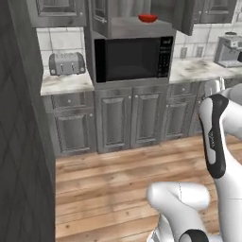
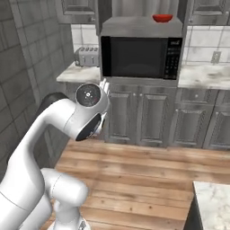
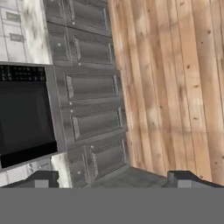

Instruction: Take the smaller bowl and place it next to the appetizer plate on the dining counter , and place the larger bowl next to the plate with cooked food.

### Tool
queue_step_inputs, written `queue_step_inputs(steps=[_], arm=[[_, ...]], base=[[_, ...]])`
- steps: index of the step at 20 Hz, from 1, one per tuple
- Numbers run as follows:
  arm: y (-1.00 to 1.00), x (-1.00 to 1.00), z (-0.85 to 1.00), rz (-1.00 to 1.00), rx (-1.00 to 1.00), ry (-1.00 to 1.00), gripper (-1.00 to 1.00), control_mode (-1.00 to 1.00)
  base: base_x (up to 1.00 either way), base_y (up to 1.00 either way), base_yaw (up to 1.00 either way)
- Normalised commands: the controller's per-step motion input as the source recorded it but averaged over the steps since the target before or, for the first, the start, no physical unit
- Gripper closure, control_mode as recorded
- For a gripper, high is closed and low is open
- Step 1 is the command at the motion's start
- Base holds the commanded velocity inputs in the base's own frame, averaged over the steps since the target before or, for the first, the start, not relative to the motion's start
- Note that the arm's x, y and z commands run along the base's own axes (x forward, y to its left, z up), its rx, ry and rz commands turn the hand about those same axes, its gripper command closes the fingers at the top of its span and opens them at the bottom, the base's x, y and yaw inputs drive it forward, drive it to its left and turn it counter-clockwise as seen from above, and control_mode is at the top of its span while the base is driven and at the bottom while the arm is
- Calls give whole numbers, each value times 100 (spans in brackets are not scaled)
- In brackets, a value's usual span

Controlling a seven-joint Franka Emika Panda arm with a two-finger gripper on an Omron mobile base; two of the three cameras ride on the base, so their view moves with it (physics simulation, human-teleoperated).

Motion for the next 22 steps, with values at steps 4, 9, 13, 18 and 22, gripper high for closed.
queue_step_inputs(steps=[4,9,13,18,22], arm=[[0,0,0,0,0,0,-100,100],[0,0,0,0,0,0,-100,100],[0,0,0,0,0,0,-100,100],[0,0,0,0,0,0,-100,100],[0,0,0,0,0,0,-100,100]], base=[[100,11,1],[100,-5,1],[100,-59,4],[100,-48,1],[100,-29,0]])
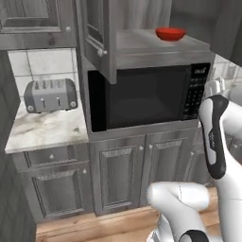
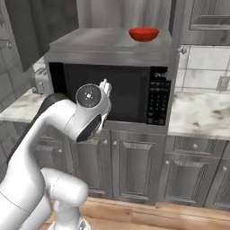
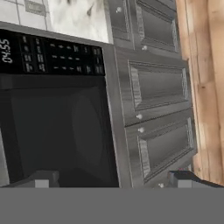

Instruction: Take the smaller bowl and place it next to the appetizer plate on the dining counter , and place the larger bowl next to the plate with cooked food.

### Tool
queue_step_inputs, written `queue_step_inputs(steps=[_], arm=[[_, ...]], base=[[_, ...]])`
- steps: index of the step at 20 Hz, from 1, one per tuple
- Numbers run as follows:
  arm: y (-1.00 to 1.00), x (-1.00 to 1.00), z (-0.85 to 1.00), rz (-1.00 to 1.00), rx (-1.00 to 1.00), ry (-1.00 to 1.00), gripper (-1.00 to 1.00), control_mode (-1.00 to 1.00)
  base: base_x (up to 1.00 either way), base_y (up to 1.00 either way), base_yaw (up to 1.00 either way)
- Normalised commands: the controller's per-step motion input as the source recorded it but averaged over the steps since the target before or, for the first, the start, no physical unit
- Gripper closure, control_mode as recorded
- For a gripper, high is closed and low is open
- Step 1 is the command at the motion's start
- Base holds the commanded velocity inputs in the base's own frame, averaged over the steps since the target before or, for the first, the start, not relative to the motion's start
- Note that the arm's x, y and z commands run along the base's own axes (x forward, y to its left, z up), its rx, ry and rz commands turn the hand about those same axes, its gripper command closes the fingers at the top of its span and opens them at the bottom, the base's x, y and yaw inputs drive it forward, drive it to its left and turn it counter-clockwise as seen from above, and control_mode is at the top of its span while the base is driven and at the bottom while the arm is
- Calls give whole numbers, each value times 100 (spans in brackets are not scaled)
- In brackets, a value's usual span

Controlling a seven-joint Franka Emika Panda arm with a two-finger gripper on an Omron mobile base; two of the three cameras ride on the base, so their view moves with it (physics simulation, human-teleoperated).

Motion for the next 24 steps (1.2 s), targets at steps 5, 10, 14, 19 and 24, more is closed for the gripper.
queue_step_inputs(steps=[5,10,14,19,24], arm=[[0,0,0,0,0,0,-100,100],[0,0,0,0,0,0,-100,100],[0,0,0,0,0,0,-100,100],[0,0,0,0,0,0,-100,100],[0,0,0,0,0,0,-100,100]], base=[[100,-66,0],[100,8,0],[100,4,0],[100,6,0],[69,0,0]])
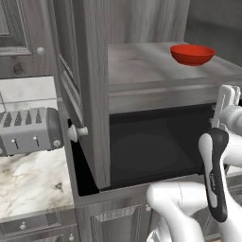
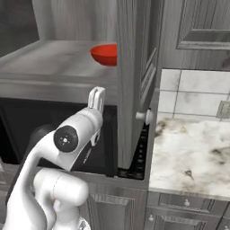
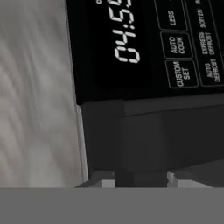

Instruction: Take the smaller bowl and place it next to the appetizer plate on the dining counter , and place the larger bowl next to the plate with cooked food.

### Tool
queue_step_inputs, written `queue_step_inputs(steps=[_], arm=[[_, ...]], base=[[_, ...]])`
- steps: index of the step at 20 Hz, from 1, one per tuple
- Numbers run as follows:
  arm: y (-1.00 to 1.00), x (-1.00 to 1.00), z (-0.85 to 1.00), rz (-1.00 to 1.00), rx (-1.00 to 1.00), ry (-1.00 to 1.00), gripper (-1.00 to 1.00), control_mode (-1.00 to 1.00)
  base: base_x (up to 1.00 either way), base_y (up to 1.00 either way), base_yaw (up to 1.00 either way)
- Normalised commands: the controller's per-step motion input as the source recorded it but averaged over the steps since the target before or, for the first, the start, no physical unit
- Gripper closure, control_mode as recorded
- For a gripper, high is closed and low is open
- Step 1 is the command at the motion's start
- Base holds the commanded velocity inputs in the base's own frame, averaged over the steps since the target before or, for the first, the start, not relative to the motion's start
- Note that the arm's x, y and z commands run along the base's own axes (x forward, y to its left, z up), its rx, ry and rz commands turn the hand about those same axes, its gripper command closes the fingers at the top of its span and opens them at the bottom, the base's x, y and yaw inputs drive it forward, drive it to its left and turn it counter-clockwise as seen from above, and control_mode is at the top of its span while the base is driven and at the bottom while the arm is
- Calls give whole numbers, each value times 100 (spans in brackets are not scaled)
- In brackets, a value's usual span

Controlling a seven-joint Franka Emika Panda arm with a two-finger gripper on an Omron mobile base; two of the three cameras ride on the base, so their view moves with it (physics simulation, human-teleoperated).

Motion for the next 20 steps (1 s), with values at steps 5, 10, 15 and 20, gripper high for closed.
queue_step_inputs(steps=[5,10,15,20], arm=[[0,-30,83,-3,3,-1,-100,-100],[-3,-29,100,0,3,17,-100,-100],[-4,-3,80,0,0,47,-100,-100],[-6,36,11,4,0,11,-100,-100]], base=[[0,0,0],[0,0,0],[0,0,0],[0,0,0]])
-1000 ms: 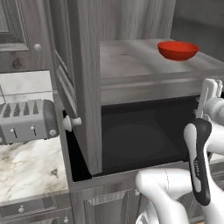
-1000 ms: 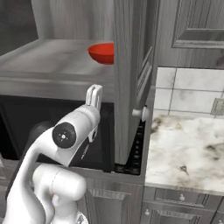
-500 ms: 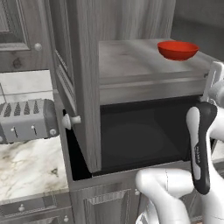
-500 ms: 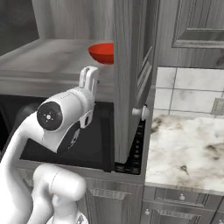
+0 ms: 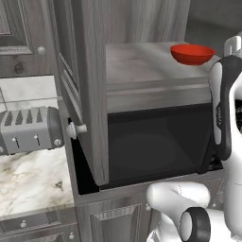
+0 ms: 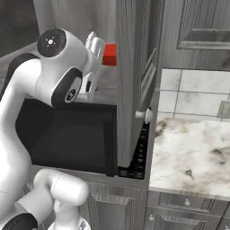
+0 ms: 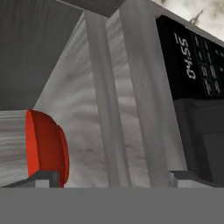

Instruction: Take the smaller bowl and place it next to the appetizer plate on the dining counter , and place the larger bowl next to the plate with cooked food.

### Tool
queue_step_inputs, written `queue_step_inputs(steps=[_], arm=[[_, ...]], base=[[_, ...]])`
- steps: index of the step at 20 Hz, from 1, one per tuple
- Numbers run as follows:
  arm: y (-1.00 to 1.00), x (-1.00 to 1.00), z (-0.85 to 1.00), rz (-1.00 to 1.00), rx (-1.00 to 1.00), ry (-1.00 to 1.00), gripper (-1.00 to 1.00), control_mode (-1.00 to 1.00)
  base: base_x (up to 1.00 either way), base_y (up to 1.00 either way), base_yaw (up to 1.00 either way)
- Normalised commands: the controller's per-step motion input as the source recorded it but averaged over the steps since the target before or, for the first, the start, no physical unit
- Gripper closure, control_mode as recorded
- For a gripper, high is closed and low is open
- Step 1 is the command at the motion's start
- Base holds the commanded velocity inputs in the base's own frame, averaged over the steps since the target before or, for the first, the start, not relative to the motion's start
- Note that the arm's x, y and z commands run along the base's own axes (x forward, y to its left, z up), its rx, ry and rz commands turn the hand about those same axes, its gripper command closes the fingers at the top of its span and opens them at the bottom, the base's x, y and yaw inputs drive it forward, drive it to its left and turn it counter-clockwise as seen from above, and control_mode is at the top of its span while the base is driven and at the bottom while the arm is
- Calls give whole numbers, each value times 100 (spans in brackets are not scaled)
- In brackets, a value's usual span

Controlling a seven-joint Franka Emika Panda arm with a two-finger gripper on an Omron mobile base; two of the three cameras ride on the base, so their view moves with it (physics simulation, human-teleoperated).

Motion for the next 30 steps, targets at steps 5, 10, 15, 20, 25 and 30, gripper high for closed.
queue_step_inputs(steps=[5,10,15,20,25,30], arm=[[-5,83,12,14,0,5,-100,-100],[-10,78,-4,24,0,7,-100,-100],[0,71,0,10,-4,-3,-100,-100],[0,64,-4,3,-3,-5,-100,-100],[0,57,-38,0,-3,-9,-100,-100],[0,32,-56,0,-3,2,-100,-100]], base=[[0,0,0],[0,0,0],[0,0,0],[0,0,0],[0,0,0],[0,0,0]])
